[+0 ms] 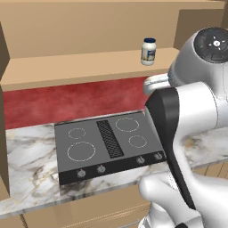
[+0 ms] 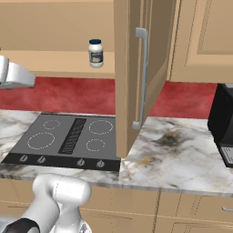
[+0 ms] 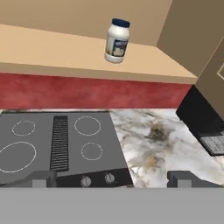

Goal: Move the ketchup and mayonnaise from the cabinet to the dining counter.

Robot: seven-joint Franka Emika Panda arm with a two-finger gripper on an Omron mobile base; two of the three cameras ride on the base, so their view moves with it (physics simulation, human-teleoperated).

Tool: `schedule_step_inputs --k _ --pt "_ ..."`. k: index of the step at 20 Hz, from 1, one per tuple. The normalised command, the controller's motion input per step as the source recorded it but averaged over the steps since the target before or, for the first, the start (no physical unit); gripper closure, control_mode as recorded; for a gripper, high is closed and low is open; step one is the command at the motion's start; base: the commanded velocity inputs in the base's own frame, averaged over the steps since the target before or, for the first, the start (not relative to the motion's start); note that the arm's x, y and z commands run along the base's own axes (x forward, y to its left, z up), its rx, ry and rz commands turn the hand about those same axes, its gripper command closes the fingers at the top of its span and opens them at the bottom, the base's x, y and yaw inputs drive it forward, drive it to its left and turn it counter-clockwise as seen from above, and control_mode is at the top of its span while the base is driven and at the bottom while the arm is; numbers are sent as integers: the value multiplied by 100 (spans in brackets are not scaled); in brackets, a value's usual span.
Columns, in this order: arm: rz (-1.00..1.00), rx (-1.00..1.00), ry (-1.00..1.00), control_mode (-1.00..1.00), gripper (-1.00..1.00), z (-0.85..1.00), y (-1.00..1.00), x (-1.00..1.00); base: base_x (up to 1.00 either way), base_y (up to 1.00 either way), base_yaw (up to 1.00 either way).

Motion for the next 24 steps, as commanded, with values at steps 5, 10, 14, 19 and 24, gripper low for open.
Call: schedule_step_inputs --k 5,10,14,19,24 --pt "0 -1 -13 -100 -100 14 -32 4 0 0 0" --pt "0 -2 -23 -100 -100 3 -36 15 0 0 0" --pt "-2 1 -4 -100 -100 14 -39 25 0 0 0" --pt "-2 5 0 -100 -100 21 -26 43 0 0 0" --pt "0 9 0 -100 -100 21 -16 53 0 0 0"
